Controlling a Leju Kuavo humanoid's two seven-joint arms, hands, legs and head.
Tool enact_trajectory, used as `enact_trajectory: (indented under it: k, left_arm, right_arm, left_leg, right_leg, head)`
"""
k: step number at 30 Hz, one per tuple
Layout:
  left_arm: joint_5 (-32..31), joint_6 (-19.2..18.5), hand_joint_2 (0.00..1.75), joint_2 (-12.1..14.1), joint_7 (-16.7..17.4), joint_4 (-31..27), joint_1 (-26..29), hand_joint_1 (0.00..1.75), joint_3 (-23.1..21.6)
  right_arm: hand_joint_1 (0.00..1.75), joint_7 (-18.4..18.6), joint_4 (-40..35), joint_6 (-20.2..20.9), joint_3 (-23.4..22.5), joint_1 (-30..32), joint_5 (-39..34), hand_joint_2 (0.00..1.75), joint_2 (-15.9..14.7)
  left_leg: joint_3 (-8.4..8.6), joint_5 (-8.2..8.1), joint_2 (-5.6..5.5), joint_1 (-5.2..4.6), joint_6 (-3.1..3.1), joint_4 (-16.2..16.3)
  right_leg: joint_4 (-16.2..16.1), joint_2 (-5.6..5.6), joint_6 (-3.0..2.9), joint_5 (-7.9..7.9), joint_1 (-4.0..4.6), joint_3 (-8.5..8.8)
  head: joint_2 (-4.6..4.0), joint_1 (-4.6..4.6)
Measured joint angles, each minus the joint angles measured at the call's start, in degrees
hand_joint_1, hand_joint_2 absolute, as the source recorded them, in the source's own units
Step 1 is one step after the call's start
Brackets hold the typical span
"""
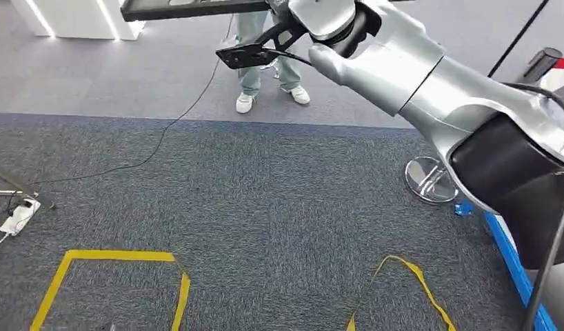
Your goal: Take the parts from the cabinet and place them on the table.
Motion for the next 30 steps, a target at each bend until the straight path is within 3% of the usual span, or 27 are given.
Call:
enact_trajectory:
  k: [1,2,3,4,5,6,7,8,9,11,12,13,14,15,16,17,18,21,22,23,24,25,26,27,28,30]
  left_arm:
    - [0.04,0.0,1.75,-0.07,-0.09,0.0,0.01,0.0,0.0]
    - [0.09,0.0,1.75,-0.22,-0.13,0.0,-0.06,0.0,0.0]
    - [0.13,0.02,1.75,-0.2,-0.13,0.0,-0.26,0.0,0.0]
    - [0.24,0.15,1.75,-0.2,-0.13,0.0,-0.26,0.0,0.0]
    - [0.46,0.31,1.75,-0.2,-0.11,0.0,-0.08,0.0,0.0]
    - [0.48,0.44,1.75,-0.17,0.0,0.0,0.11,0.0,0.0]
    - [0.55,0.44,1.75,0.04,0.13,0.04,0.35,0.0,-0.02]
    - [0.57,0.46,1.75,-0.11,0.13,0.04,0.3,0.0,-0.04]
    - [0.57,0.48,1.75,-0.02,0.15,0.04,0.13,0.0,-0.04]
    - [0.63,0.61,1.75,0.04,0.22,0.04,-0.14,0.0,-0.04]
    - [0.7,0.59,1.75,0.02,0.31,0.04,-0.14,0.0,-0.04]
    - [0.85,0.57,1.75,-0.02,0.39,0.04,-0.07,0.0,-0.04]
    - [1.03,0.5,1.75,0.0,0.39,0.04,-0.01,0.0,-0.04]
    - [1.07,0.42,1.75,0.04,0.39,0.04,-0.04,0.0,-0.04]
    - [1.14,0.42,1.75,0.09,0.39,0.04,-0.06,0.0,-0.04]
    - [1.14,0.42,1.75,0.18,0.39,0.04,-0.15,0.0,-0.04]
    - [1.18,0.42,1.75,0.39,0.39,0.04,-0.3,0.0,-0.04]
    - [1.29,0.37,1.75,0.57,0.39,0.04,-0.26,0.0,-0.04]
    - [1.38,0.37,1.75,0.94,0.37,0.04,-0.25,0.0,-0.04]
    - [1.55,0.37,1.75,0.85,0.35,0.04,-0.04,0.0,-0.04]
    - [1.55,0.37,1.75,0.92,0.37,0.04,-0.17,0.0,-0.04]
    - [1.55,0.39,1.75,0.92,0.37,0.04,-0.44,0.0,-0.04]
    - [1.55,0.37,1.75,0.92,0.37,0.04,-0.56,0.0,-0.04]
    - [1.55,0.33,1.75,0.92,0.39,0.04,-0.64,0.0,-0.04]
    - [1.55,0.33,1.75,0.92,0.39,0.04,-0.66,0.0,-0.04]
    - [1.55,0.31,1.75,0.92,0.5,0.04,-0.59,0.0,-0.04]
  right_arm:
    - [1.75,0.0,0.11,-0.04,0.0,-0.14,0.0,1.75,-0.02]
    - [1.75,-0.02,0.29,-0.11,0.0,-0.14,0.0,1.75,-0.02]
    - [1.75,-0.26,0.33,-0.15,0.0,-0.3,0.0,1.75,-0.02]
    - [1.75,-0.42,0.39,-0.15,0.02,-0.17,0.0,1.75,0.0]
    - [1.75,-0.55,0.46,-0.13,0.02,-0.15,-0.02,1.75,0.02]
    - [1.75,-0.55,0.48,-0.15,0.04,-0.21,-0.07,1.75,0.28]
    - [1.75,-0.61,0.5,-0.13,0.04,-0.43,-0.13,1.75,0.35]
    - [1.75,-0.68,0.53,-0.11,0.02,-0.57,-0.13,1.75,0.46]
    - [1.75,-0.7,0.61,-0.02,0.02,-0.94,-0.13,1.75,0.48]
    - [1.75,-0.89,0.63,0.04,0.02,-1.29,-0.09,1.75,0.48]
    - [1.75,-0.94,0.63,0.06,0.04,-1.28,-0.09,1.75,0.52]
    - [1.75,-1.03,0.63,0.09,0.11,-1.25,-0.09,1.75,0.63]
    - [1.75,-1.05,0.63,0.06,0.11,-1.25,-0.09,1.75,0.72]
    - [1.75,-1.05,0.63,0.04,0.11,-1.28,-0.09,1.75,0.83]
    - [1.75,-1.05,0.63,0.02,0.11,-1.33,-0.09,1.75,1.07]
    - [1.75,-1.05,0.66,0.0,0.11,-1.38,-0.09,1.75,1.16]
    - [1.75,-1.05,0.68,0.0,0.11,-1.63,-0.09,1.75,1.22]
    - [1.75,-1.22,0.74,0.02,0.11,-1.67,-0.09,1.75,1.82]
    - [1.75,-1.33,0.77,0.02,0.11,-1.68,-0.09,1.75,1.88]
    - [1.75,-1.46,0.94,0.02,0.13,-1.63,-0.09,1.75,1.88]
    - [1.75,-1.57,0.96,0.02,0.11,-1.73,-0.09,1.75,1.97]
    - [1.75,-1.6,0.98,0.02,0.13,-1.72,-0.09,1.75,2.01]
    - [1.75,-1.62,1.05,0.06,0.13,-1.58,-0.11,1.75,2.05]
    - [1.75,-1.64,1.09,0.06,0.15,-1.39,-0.13,1.75,2.05]
    - [1.75,-1.62,1.31,0.09,0.2,-1.16,-0.13,1.75,2.05]
    - [1.75,-1.57,1.66,0.17,0.35,-1.13,-0.13,1.75,2.1]
  left_leg:
    - [-0.04,-0.26,-0.78,0.0,-0.21,0.41]
    - [-0.48,-0.41,-1.43,0.03,-0.47,0.61]
    - [-1.02,-0.39,-2.17,0.03,-0.71,1.17]
    - [-1.18,-0.09,-2.64,0.36,-1.15,0.74]
    - [-1.33,0.05,-3.52,0.74,-1.51,0.61]
    - [-1.37,0.24,-4.39,0.7,-2.0,0.39]
    - [-1.73,-0.06,-2.7,0.55,-2.18,0.59]
    - [-2.09,-1.01,0.93,-0.03,-2.68,2.0]
    - [-3.7,-2.83,2.99,0.14,-3.0,5.49]
    - [-7.95,-6.07,4.48,0.65,-3.45,13.99]
    - [-9.48,-6.71,4.72,0.85,-3.64,16.85]
    - [-9.62,-5.97,4.81,1.02,-3.77,16.83]
    - [-8.45,-4.24,4.94,1.12,-3.85,14.32]
    - [-6.01,-1.85,5.42,1.15,-3.82,9.62]
    - [-3.13,0.37,6.72,1.11,-3.68,4.48]
    - [-1.47,0.09,9.84,0.49,-3.52,0.81]
    - [-1.06,0.15,9.73,-0.16,-2.74,0.31]
    - [-1.4,0.1,7.38,-0.27,-1.83,0.31]
    - [-0.72,0.4,6.77,-0.05,-1.37,-0.42]
    - [-0.39,0.53,6.08,0.22,-1.15,-0.89]
    - [-0.3,0.58,5.46,0.28,-0.87,-1.0]
    - [-0.3,0.54,4.87,0.27,-0.34,-1.0]
    - [-0.29,0.51,3.98,0.26,-0.3,-1.0]
    - [-0.27,0.49,3.15,0.22,-0.28,-0.99]
    - [-0.25,0.46,2.23,0.21,-0.25,-0.92]
    - [-0.24,0.29,0.4,0.27,-0.36,-0.51]
  right_leg:
    - [-4.75,1.57,-0.12,2.61,-0.23,1.89]
    - [-6.48,4.96,-0.25,1.95,-0.62,2.72]
    - [-8.15,4.7,-0.15,2.02,-0.7,3.28]
    - [-7.81,4.02,-0.21,2.07,-0.51,3.27]
    - [-7.84,3.31,-0.36,2.03,-0.03,3.37]
    - [-8.15,2.5,-0.8,2.14,-0.27,3.54]
    - [-8.77,1.58,-1.17,2.37,-0.6,4.09]
    - [-9.0,0.9,-1.48,2.35,-0.6,4.42]
    - [-9.03,0.13,-1.76,2.26,-0.45,4.56]
    - [-8.98,-1.38,-2.11,1.96,-0.31,4.81]
    - [-8.93,-2.14,-2.13,1.77,-0.3,4.94]
    - [-8.86,-2.85,-2.04,1.59,-0.31,5.07]
    - [-8.76,-3.54,-1.94,1.39,-0.32,5.19]
    - [-8.66,-4.25,-1.79,1.12,-0.33,5.39]
    - [-8.61,-4.89,-1.57,0.8,-0.33,5.73]
    - [-8.65,-5.44,-1.28,0.53,-0.15,5.98]
    - [-8.51,-5.91,-0.93,0.35,0.34,5.88]
    - [-9.26,-7.79,-0.08,0.17,0.56,6.63]
    - [-9.3,-8.02,0.38,-0.25,0.37,6.87]
    - [-8.21,-5.07,0.5,-1.28,0.0,6.63]
    - [-5.13,-2.61,0.28,-3.07,-0.03,5.2]
    - [-0.42,-1.39,0.2,-5.16,0.02,2.84]
    - [4.42,-0.77,0.18,-6.87,0.13,0.24]
    - [7.57,-0.58,0.19,-7.36,0.16,-1.74]
    - [8.17,-0.53,0.23,-6.52,0.13,-2.64]
    - [2.63,-0.38,0.17,-1.94,-0.01,-0.96]
  head:
    - [0.0,0.04]
    - [0.0,-0.26]
    - [0.0,-0.15]
    - [0.0,-0.22]
    - [0.0,-0.2]
    - [0.0,-0.15]
    - [0.0,-0.18]
    - [0.0,-0.72]
    - [0.0,-0.77]
    - [0.0,-0.79]
    - [0.0,-0.77]
    - [0.0,-0.81]
    - [0.0,-0.79]
    - [0.0,-0.81]
    - [0.0,-0.79]
    - [0.0,-0.81]
    - [0.0,-0.91]
    - [0.0,-0.81]
    - [0.0,-0.68]
    - [0.0,-0.33]
    - [0.0,-0.29]
    - [0.0,-0.02]
    - [0.0,0.02]
    - [0.0,0.0]
    - [0.0,0.04]
    - [0.0,0.04]
